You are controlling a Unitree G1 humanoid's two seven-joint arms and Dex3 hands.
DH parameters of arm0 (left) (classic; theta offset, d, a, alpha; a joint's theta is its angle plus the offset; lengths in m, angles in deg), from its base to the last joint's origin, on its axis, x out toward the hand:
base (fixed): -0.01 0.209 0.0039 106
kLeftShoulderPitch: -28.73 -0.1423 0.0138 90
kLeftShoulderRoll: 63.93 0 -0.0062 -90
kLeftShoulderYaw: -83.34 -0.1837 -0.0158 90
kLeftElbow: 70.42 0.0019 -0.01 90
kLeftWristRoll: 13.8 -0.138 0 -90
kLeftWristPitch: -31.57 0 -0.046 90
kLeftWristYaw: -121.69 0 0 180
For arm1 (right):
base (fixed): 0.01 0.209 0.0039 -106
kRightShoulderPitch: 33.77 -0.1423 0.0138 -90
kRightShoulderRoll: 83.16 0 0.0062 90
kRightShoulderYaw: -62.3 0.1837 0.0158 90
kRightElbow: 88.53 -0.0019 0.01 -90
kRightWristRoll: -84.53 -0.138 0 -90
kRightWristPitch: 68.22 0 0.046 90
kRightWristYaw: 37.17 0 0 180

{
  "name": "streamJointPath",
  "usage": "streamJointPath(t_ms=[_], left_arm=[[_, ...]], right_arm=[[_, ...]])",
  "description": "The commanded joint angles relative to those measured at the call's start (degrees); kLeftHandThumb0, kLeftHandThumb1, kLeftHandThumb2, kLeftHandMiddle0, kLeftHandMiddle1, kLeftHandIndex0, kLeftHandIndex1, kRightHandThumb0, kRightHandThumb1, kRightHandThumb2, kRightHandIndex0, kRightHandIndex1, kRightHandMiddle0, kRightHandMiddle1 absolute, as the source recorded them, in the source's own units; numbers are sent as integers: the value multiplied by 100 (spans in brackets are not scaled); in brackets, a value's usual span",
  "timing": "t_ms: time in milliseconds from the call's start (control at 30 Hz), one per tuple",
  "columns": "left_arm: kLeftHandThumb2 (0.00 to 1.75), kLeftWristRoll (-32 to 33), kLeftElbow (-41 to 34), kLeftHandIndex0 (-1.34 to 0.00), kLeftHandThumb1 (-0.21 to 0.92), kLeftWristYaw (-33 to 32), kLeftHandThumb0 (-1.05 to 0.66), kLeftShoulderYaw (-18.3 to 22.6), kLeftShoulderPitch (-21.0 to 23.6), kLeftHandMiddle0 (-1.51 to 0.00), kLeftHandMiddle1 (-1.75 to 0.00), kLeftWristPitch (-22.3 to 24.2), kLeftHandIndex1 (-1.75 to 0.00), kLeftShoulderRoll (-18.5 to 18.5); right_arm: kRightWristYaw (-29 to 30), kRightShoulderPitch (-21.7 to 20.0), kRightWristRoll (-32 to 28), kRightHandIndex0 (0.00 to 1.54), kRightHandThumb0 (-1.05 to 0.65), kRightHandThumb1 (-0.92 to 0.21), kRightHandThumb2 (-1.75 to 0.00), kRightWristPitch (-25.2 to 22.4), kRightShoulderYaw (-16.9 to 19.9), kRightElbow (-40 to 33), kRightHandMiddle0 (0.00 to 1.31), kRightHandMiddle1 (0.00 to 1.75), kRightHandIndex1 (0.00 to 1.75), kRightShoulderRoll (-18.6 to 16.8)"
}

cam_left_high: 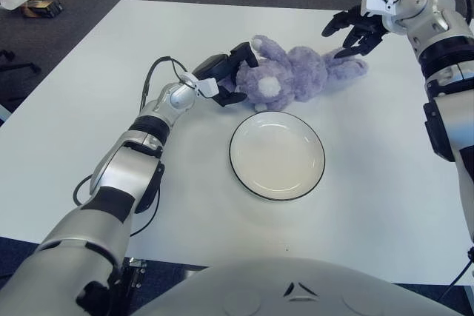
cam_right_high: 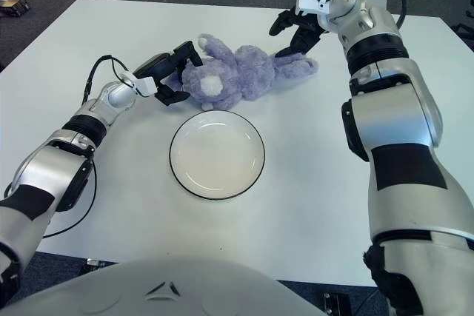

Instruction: Put the doll into the plate.

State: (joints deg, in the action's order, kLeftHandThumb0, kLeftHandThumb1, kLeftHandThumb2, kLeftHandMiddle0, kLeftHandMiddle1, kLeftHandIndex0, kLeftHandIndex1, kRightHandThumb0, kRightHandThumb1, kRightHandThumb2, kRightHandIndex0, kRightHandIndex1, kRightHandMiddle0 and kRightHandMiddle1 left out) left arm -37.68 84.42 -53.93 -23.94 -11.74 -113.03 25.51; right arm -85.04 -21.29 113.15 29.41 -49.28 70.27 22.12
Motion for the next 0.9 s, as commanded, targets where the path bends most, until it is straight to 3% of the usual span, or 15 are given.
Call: streamJointPath(t_ms=[0,133,267,367,467,667,867], left_arm=[[94,-182,32,-16,55,-12,40,-122,-111,-49,-165,-1,-175,-63],[91,-202,43,-17,56,-45,39,-158,-102,-49,-163,1,-175,-70],[88,-251,40,-18,58,-92,39,-207,-89,-48,-162,14,-175,-85],[86,-283,40,-19,59,-128,39,-228,-83,-48,-161,22,-175,-91],[85,-320,33,-19,60,-170,39,-253,-85,-48,-161,29,-175,-95],[84,-352,-12,-21,61,-250,38,-308,-109,-48,-161,72,-175,-82],[84,-338,-88,-23,61,-290,38,-331,-148,-48,-161,145,-175,-34]], right_arm=[[60,-197,-66,16,-47,-28,-109,-43,75,135,0,119,116,-65],[14,-415,-193,20,-43,-27,-114,-267,198,227,0,129,129,-192],[9,-572,-251,27,-37,-26,-119,-427,264,221,0,140,157,-334],[25,-611,-248,41,14,-45,-104,-449,288,211,0,146,164,-377],[60,-649,-243,45,31,-52,-99,-447,299,216,0,148,166,-422],[41,-735,-238,50,40,-49,-104,-468,265,284,1,149,168,-546],[-342,-811,-210,56,43,-41,-114,-560,190,436,0,150,167,-717]])
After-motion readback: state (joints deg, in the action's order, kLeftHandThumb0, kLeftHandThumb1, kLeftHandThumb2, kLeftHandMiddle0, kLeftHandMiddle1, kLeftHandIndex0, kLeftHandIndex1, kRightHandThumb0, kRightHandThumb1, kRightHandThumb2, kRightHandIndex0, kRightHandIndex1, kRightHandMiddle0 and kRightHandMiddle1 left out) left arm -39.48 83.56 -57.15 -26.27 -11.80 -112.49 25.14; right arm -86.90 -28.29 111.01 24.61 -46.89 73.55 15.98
